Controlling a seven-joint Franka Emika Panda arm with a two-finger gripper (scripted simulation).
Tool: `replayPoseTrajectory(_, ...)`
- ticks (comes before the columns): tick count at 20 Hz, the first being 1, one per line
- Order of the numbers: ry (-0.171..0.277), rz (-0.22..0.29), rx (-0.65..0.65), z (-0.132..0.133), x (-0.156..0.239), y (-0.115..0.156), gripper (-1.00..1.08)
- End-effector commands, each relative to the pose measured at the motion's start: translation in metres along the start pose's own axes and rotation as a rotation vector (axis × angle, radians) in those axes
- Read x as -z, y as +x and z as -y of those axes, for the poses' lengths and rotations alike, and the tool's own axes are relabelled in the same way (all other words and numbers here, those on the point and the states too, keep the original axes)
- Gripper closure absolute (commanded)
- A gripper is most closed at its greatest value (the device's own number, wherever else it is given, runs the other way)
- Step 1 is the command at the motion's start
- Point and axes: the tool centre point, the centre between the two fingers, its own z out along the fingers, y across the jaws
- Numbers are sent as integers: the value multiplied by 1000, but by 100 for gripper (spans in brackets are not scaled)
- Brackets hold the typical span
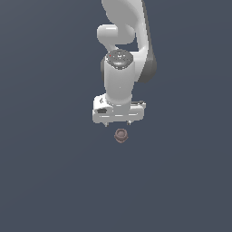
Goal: Pick up the object and move it to a goal position.
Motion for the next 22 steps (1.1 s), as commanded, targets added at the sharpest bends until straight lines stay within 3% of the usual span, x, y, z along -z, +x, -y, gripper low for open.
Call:
replayPoseTrajectory(1,-1,1,29,1,-5,-1,-92)
replayPoseTrajectory(22,2,7,522,18,-79,-18,-92)
